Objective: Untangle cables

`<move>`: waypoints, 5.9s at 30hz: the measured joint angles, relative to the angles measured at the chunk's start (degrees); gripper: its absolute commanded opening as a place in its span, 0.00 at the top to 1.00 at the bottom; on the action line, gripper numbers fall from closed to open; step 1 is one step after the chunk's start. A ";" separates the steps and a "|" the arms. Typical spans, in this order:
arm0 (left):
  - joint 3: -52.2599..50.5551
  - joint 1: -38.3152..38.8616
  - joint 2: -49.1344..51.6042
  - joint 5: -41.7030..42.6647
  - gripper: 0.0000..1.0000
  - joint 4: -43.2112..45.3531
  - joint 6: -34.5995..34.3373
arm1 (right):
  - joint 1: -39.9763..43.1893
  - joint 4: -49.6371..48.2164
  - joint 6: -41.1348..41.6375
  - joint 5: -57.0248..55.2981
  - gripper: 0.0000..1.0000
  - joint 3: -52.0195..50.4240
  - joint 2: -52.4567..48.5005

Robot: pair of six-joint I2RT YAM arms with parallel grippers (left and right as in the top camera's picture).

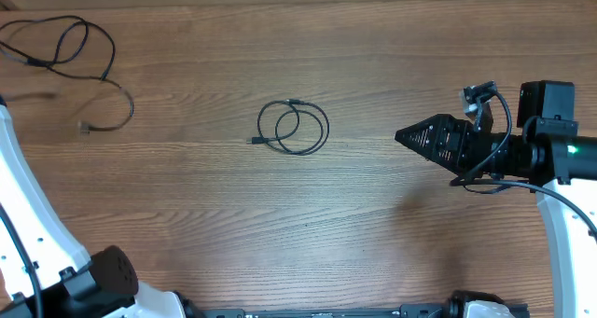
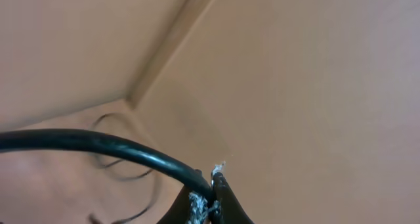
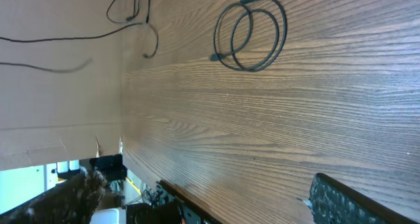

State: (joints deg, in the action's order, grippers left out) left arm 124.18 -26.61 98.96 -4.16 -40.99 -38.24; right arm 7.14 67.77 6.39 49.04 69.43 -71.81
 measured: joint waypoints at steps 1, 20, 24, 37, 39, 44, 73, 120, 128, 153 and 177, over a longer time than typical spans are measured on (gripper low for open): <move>0.07 -0.15 0.70 -0.76 0.96 -1.11 0.81 | 0.00 0.00 0.02 0.00 0.00 0.00 0.00; -0.07 -2.32 14.21 -22.03 0.96 -20.20 -1.99 | 0.00 0.00 0.02 0.00 0.00 0.00 0.00; -0.31 -2.32 14.21 -20.13 0.96 -17.84 -2.16 | 0.00 -0.02 0.02 0.00 0.00 0.00 0.00; -3.61 -2.32 19.04 -18.49 0.96 -20.79 -3.41 | 0.00 -0.02 0.00 0.00 0.00 0.00 0.00; -3.65 -2.32 21.40 -18.36 0.96 -22.36 -3.43 | 0.00 0.02 0.02 0.00 0.00 0.00 0.02; -3.85 -2.32 28.06 -17.88 0.96 -26.43 -3.41 | 0.00 -0.04 0.00 0.00 0.00 0.00 0.00; -6.47 4.15 36.35 -11.02 0.96 -25.81 26.43 | 0.00 0.00 0.02 0.00 0.00 0.00 0.00; 1.44 -11.54 35.63 7.72 0.00 -37.35 7.65 | 0.00 -0.04 0.02 0.00 0.00 0.00 0.00; -9.31 -14.01 35.69 13.00 0.00 -21.86 6.80 | 0.00 -0.04 0.02 0.00 0.00 0.00 0.00; -13.99 -14.27 35.74 13.79 0.43 -15.93 6.71 | 0.00 0.00 0.04 0.02 0.00 0.00 0.00; -2.38 -9.31 35.74 5.77 0.96 -20.96 13.64 | 0.00 0.00 0.02 0.00 0.00 0.00 0.00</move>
State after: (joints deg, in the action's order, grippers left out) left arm 121.80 -35.92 134.69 1.61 -61.95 -24.60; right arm 7.14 67.77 6.42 49.04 69.43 -71.81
